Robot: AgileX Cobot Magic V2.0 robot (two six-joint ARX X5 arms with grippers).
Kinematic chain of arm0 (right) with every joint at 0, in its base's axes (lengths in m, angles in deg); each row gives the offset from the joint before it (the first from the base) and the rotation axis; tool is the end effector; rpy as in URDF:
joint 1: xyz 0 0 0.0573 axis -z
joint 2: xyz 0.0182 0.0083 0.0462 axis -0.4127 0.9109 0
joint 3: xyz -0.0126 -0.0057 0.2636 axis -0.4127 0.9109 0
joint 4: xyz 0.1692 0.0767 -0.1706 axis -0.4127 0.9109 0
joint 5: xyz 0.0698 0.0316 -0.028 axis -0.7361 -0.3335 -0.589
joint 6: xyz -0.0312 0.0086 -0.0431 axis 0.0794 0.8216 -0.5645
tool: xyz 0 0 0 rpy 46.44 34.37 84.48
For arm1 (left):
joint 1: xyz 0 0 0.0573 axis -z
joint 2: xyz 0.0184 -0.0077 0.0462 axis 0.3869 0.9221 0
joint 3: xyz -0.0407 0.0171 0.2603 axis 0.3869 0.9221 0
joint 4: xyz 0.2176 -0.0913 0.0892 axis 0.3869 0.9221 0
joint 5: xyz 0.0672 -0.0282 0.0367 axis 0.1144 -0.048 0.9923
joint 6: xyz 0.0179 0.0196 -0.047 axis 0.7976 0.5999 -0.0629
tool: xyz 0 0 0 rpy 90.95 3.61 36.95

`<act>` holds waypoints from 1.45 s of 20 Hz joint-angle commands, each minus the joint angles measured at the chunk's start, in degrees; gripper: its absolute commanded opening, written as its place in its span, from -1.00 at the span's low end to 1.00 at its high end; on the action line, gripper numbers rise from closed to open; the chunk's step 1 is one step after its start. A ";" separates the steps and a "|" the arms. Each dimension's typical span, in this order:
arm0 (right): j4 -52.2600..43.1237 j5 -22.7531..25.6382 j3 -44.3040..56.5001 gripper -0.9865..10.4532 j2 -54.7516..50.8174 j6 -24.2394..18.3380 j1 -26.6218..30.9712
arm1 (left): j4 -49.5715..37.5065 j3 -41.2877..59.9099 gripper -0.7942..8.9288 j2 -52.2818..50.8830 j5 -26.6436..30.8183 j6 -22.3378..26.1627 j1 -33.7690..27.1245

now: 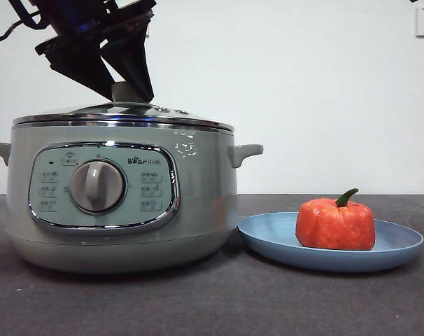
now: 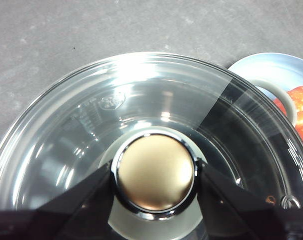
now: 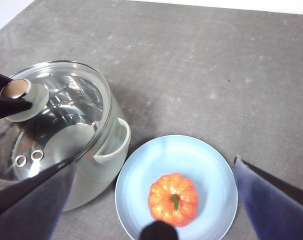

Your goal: Take the pumpkin out from the steamer,put the pumpkin in the blue plate,close the lid

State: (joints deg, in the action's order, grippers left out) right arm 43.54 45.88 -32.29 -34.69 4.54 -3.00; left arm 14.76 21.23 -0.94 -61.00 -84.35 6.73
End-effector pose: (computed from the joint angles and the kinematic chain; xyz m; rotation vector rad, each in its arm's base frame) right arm 0.1523 0.0789 0.3676 -0.0190 0.5465 0.4325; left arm 0.2568 -0.1460 0.2999 0.1876 0.7207 -0.5187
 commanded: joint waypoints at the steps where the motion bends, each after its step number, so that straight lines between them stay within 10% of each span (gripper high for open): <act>1: -0.13 0.20 0.31 0.27 0.02 0.55 -0.07 | -0.44 0.07 -0.81 1.31 -0.09 -0.35 0.22; 5: -0.13 0.20 0.31 0.27 0.02 0.55 -0.07 | 0.39 0.07 -0.06 1.31 -0.04 -0.39 0.15; 17: 0.13 0.15 0.31 0.25 0.02 0.55 -0.07 | 10.34 -3.61 -0.06 -2.91 -0.02 -0.37 0.17; 21: 0.09 0.11 0.31 -0.08 0.02 0.48 -0.07 | 21.11 -10.23 -0.18 -6.38 -0.09 -0.20 0.17; 25: -0.72 0.15 0.33 -0.67 -0.15 -1.88 -0.07 | 21.70 -11.56 -0.86 -12.31 -0.26 1.44 0.17; 29: -4.50 0.20 1.46 -0.86 -1.42 -2.08 -0.20 | 22.73 -11.23 -0.85 -17.94 0.15 2.78 0.17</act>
State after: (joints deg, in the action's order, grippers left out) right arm 39.04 45.88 -31.44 -35.91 2.95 -3.05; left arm 37.60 9.80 -18.93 -60.95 -82.67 6.73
